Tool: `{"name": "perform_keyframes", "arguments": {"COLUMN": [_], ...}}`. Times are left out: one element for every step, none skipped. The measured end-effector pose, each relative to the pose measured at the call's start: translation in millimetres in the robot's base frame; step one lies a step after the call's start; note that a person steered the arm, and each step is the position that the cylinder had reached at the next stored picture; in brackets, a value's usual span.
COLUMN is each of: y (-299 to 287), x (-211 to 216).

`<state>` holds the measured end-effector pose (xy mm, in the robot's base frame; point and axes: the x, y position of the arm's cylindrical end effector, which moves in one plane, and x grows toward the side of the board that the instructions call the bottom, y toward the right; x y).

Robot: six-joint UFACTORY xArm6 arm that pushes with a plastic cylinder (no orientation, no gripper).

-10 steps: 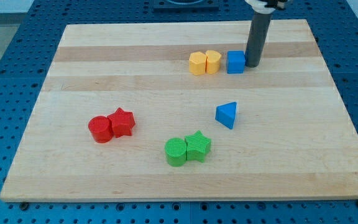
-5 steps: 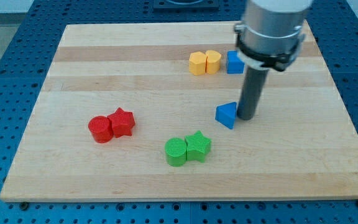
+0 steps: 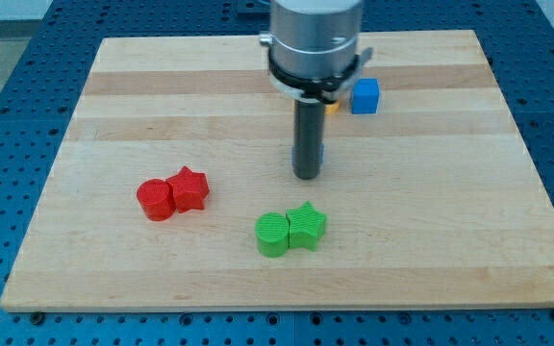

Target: Place the blue triangle left to the yellow hexagon

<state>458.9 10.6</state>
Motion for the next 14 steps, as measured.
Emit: {"name": "perform_keyframes", "arguments": {"y": [3, 31, 25, 10, -9, -11, -12, -20, -41, -60, -63, -62, -61, -59], "x": [-4, -4, -19, -32, -43, -55, -68, -71, -73, -73, -77, -85, -90, -93]}}
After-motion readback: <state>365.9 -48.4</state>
